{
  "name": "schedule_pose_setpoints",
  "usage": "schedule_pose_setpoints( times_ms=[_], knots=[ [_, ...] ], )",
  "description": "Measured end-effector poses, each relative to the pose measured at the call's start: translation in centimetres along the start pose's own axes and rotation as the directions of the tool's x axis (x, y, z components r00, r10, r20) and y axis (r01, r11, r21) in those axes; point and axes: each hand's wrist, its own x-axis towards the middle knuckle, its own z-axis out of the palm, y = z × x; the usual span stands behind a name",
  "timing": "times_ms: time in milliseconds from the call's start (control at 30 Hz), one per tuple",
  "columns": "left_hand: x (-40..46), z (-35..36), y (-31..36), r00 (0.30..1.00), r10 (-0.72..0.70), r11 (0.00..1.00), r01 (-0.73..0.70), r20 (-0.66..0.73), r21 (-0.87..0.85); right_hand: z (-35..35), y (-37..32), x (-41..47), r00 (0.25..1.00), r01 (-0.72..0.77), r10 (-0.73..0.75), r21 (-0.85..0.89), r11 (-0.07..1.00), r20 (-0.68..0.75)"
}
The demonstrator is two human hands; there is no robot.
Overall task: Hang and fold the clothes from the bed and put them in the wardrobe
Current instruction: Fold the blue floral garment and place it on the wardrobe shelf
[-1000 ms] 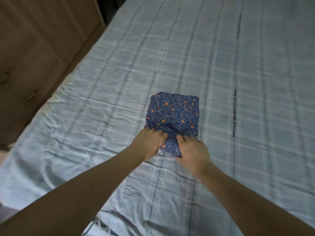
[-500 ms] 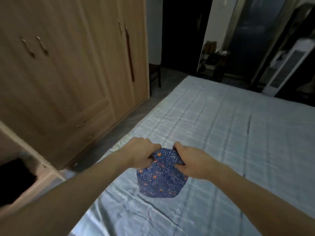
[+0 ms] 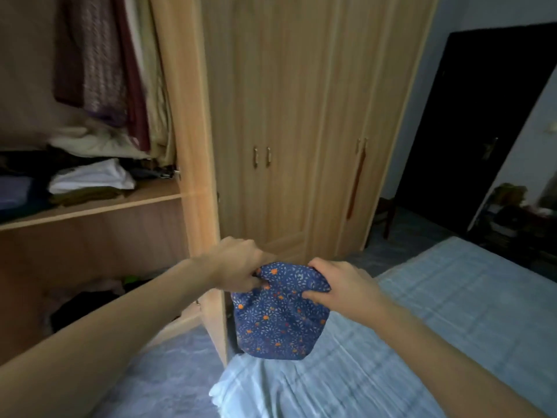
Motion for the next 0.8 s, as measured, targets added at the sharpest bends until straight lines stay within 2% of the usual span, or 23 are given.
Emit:
schedule_pose_setpoints(
  times_ms=[300, 433, 533, 700, 800],
  knots=[
    [-16.1, -1.8, -12.1, 0.963, -0.270, 0.958, 0.269, -0.009, 0.098, 1.2, -16.2, 11.2, 0.968, 0.252, -0.252, 0.044, 0.967, -0.010],
    [-22.8, -2.7, -16.2, 0.933, -0.359, 0.924, 0.359, -0.026, 0.135, 2.5, -22.8, 15.4, 0.948, 0.317, -0.318, 0.146, 0.937, -0.017],
    [-27.5, -2.4, -18.8, 0.894, -0.447, 0.887, 0.445, -0.019, 0.122, 3.6, -27.2, 18.0, 0.947, 0.322, -0.312, 0.257, 0.911, -0.079],
    [-33.6, -2.2, -22.0, 0.819, -0.573, 0.809, 0.569, -0.020, 0.149, 5.6, -33.1, 22.0, 0.911, 0.404, -0.398, 0.450, 0.796, -0.113],
    [-35.7, -2.1, -24.3, 0.783, -0.621, 0.770, 0.614, -0.016, 0.170, 6.9, -36.1, 24.5, 0.885, 0.455, -0.437, 0.498, 0.738, -0.160]
  ],
)
